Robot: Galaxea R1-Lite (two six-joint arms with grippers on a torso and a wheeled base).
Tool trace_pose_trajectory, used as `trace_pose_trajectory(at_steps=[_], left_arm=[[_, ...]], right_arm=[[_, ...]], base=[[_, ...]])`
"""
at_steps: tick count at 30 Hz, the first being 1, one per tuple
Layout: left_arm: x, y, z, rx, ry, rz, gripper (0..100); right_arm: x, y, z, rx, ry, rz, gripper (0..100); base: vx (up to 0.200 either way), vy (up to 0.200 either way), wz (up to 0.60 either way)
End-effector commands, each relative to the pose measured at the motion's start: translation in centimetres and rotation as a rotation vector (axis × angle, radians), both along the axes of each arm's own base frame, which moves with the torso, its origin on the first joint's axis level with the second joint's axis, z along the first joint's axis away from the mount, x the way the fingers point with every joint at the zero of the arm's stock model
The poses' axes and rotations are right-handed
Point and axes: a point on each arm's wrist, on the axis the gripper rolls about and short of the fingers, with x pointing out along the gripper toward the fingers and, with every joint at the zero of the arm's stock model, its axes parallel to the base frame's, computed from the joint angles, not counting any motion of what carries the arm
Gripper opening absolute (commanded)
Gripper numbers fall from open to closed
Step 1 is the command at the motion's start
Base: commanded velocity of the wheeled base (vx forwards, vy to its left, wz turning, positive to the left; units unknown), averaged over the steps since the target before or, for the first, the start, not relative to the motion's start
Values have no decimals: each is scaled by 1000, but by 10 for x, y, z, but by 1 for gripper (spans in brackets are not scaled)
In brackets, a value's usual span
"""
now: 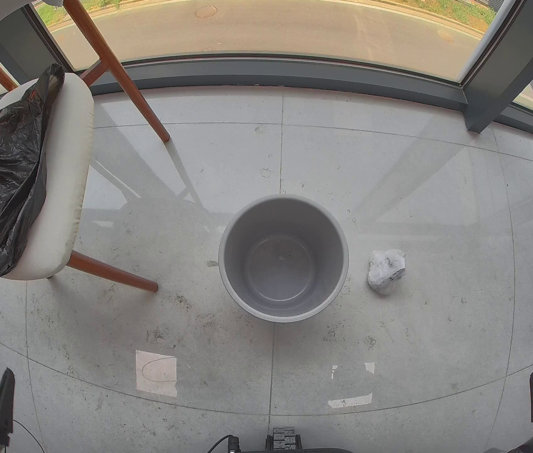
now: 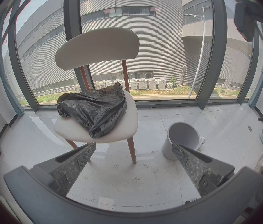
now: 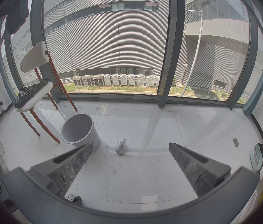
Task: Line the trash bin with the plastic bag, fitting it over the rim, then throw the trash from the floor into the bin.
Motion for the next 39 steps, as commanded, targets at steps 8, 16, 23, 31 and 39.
trace_pose_trajectory(at_steps=[8, 16, 23, 31, 39], left_arm=[[127, 4, 113, -10, 176, 51, 100], [184, 36, 131, -26, 205, -5, 100], [214, 57, 132, -21, 234, -73, 100], [242, 66, 120, 32, 257, -85, 100], [249, 67, 114, 29, 274, -89, 100]], right_arm=[[1, 0, -5, -3, 13, 4, 100], [1, 0, -5, -2, 13, 4, 100], [1, 0, -5, -3, 13, 4, 100], [1, 0, -5, -2, 13, 4, 100], [1, 0, -5, -2, 13, 4, 100]], base=[[0, 0, 0], [0, 0, 0], [0, 0, 0], [0, 0, 0], [0, 0, 0]])
